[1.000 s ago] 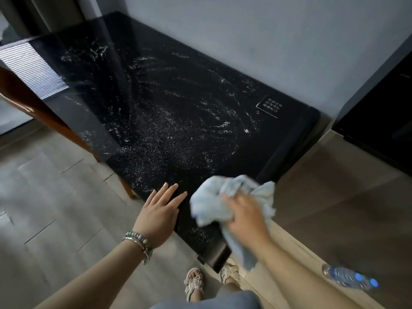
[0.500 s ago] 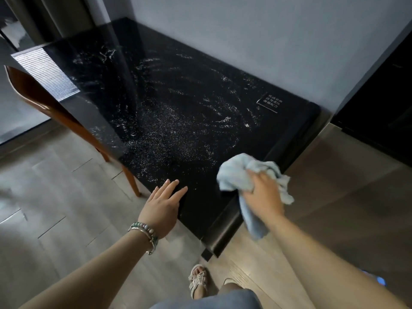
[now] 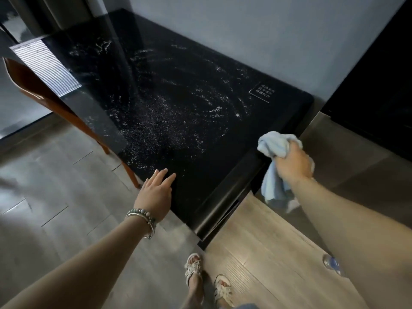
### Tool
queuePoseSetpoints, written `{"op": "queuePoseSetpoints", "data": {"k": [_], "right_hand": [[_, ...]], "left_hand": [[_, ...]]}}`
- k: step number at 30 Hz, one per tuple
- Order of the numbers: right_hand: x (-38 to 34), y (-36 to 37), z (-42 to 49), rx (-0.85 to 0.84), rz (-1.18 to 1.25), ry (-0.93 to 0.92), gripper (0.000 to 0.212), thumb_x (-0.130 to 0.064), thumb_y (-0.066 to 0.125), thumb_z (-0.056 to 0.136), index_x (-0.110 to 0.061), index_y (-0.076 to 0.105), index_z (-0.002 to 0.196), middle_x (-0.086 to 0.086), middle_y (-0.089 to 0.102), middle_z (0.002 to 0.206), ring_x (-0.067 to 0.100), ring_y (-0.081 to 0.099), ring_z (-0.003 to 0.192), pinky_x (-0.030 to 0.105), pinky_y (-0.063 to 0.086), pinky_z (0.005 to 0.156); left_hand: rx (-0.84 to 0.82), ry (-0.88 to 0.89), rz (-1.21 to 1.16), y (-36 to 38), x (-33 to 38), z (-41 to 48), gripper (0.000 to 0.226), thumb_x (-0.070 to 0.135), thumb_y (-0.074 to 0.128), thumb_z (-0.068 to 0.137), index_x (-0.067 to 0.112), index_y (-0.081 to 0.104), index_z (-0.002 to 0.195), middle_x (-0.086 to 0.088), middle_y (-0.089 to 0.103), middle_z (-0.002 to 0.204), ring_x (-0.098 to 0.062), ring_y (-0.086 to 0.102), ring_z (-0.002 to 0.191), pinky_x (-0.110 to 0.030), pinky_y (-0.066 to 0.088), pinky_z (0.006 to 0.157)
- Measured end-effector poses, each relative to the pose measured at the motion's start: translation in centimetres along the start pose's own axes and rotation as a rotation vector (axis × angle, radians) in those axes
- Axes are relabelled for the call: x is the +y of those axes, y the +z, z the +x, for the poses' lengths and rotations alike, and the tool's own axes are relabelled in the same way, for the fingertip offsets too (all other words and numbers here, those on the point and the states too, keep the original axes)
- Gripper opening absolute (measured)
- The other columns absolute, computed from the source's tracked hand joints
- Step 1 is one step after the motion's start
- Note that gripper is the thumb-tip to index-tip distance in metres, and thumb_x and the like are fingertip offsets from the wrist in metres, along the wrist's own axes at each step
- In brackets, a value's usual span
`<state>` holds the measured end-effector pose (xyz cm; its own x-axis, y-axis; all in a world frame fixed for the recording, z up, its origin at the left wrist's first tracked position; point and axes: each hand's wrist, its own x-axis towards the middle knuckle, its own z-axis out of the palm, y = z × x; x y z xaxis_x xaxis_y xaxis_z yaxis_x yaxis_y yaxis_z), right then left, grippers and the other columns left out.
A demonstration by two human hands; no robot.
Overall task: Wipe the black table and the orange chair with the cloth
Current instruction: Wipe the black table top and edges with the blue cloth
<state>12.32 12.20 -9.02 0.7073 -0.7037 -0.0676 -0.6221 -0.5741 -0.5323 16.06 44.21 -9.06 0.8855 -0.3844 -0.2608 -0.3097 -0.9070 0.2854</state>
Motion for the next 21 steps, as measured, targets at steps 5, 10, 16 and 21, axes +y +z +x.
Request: {"op": "queuePoseSetpoints", "data": {"k": [5, 10, 16, 21], "right_hand": [[-3.1, 1.5, -2.3, 0.039, 0.074, -0.021, 0.037, -0.025, 0.057, 0.081, -0.028, 0.047, 0.116, -0.007, 0.056, 0.099, 0.016, 0.052, 0.095, 0.035, 0.046, 0.08], [-5.3, 7.2, -12.4, -0.266, -0.181, -0.507, 0.057, -0.033, 0.046, 0.081, -0.038, 0.034, 0.136, -0.006, 0.028, 0.15, 0.025, 0.019, 0.138, 0.047, 0.013, 0.112], [-4.1, 5.3, -7.2, -0.22, -0.138, -0.312, 0.039, -0.034, 0.043, 0.085, -0.037, 0.045, 0.124, -0.004, 0.054, 0.123, 0.022, 0.044, 0.12, 0.043, 0.033, 0.102], [-6.5, 7.1, -15.5, -0.233, -0.085, -0.418, 0.048, -0.028, 0.046, 0.084, -0.035, 0.043, 0.131, -0.008, 0.047, 0.134, 0.02, 0.034, 0.128, 0.039, 0.017, 0.109]], "left_hand": [[0.01, -0.021, -0.002, 0.1, 0.3, 0.0, 0.049, 0.017, 0.031, 0.101, 0.021, 0.022, 0.148, -0.004, 0.013, 0.157, -0.024, 0.003, 0.146, -0.039, 0.009, 0.12], [0.017, -0.031, 0.009, 0.2, 0.0, 0.2, 0.048, 0.017, 0.032, 0.1, 0.024, 0.025, 0.147, -0.001, 0.016, 0.156, -0.022, 0.006, 0.146, -0.036, 0.012, 0.119], [-0.026, 0.035, 0.088, -0.2, -0.9, -0.1, 0.049, 0.025, 0.025, 0.102, 0.028, 0.015, 0.149, 0.002, 0.01, 0.158, -0.021, 0.003, 0.146, -0.037, 0.01, 0.119], [-0.074, 0.155, 0.137, -0.3, -2.7, -0.3, 0.052, 0.036, 0.018, 0.098, 0.029, 0.011, 0.15, 0.005, 0.006, 0.158, -0.017, -0.001, 0.146, -0.039, 0.0, 0.118]]}}
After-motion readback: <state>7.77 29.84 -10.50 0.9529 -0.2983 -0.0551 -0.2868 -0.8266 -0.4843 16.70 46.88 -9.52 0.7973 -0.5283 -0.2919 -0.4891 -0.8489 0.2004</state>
